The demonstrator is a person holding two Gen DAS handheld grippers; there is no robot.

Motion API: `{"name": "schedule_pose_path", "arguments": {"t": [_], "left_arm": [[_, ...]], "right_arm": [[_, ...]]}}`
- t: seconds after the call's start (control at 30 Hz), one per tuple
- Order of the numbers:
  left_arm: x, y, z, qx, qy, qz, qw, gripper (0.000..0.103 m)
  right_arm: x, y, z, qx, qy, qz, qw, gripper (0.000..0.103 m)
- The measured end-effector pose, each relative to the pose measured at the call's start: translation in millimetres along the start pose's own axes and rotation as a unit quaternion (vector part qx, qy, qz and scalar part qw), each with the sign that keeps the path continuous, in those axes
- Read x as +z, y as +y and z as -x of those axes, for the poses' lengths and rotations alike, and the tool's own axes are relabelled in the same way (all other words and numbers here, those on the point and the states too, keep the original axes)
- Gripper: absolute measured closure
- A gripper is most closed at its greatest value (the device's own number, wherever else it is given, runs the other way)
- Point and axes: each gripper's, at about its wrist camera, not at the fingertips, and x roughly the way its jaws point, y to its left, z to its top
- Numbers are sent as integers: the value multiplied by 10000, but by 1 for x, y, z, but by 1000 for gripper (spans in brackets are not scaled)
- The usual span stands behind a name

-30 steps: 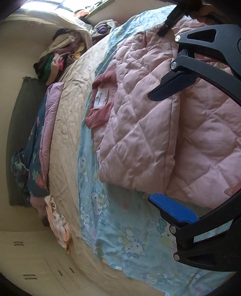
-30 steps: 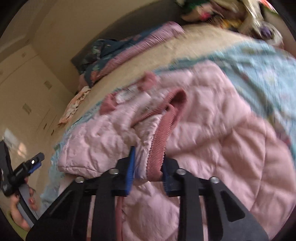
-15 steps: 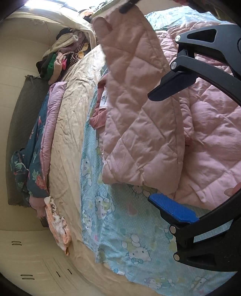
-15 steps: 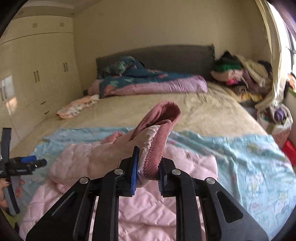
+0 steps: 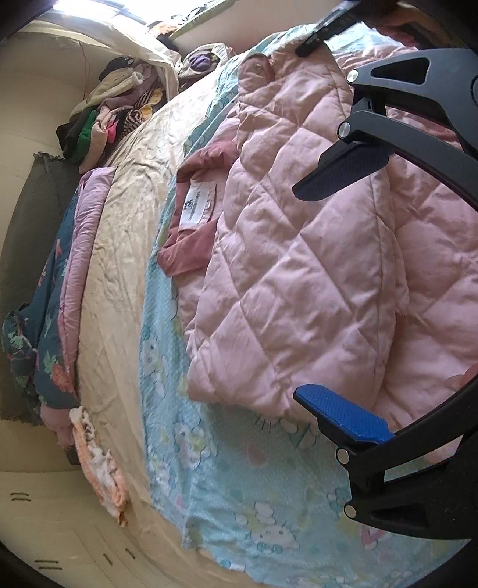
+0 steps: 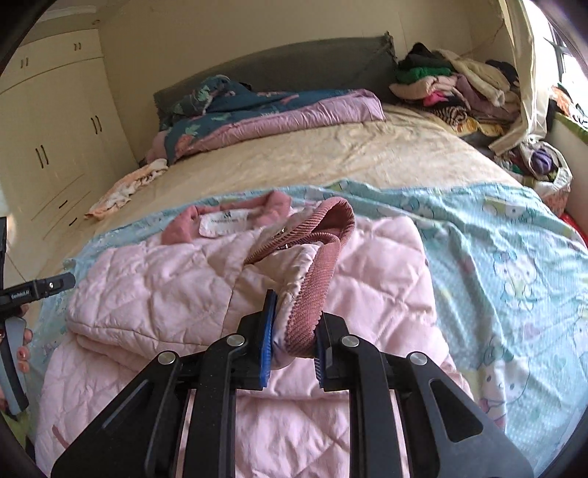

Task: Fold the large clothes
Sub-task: 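Fold the held side over the jacket front and open the right tool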

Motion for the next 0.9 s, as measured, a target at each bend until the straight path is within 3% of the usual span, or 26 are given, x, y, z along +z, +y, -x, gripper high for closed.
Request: {"name": "schedule_pose_path", "arguments": {"t": [0.17, 0.3, 0.4, 0.63, 0.9], "left_arm": [[-3, -9, -19, -63, 270, -87, 9996, 10], [-9, -16, -32, -79, 457, -192, 9987, 10], [-13, -17, -42, -55, 569, -221, 9981, 10], [-20, -7, -61, -116, 742, -92, 9971, 9], [-28, -2, -78, -189, 759, -180, 9968, 8]], "right_arm": [[-4, -2, -6, -31, 152, -97, 9998, 85], [-6, -3, -9, -132, 409, -101, 9990, 76], [-4, -3, -7, -214, 472, -95, 9986, 64], [6, 3, 11, -434, 233, 55, 9988, 47], [20, 59, -9, -100, 387, 793, 9960, 39]]}}
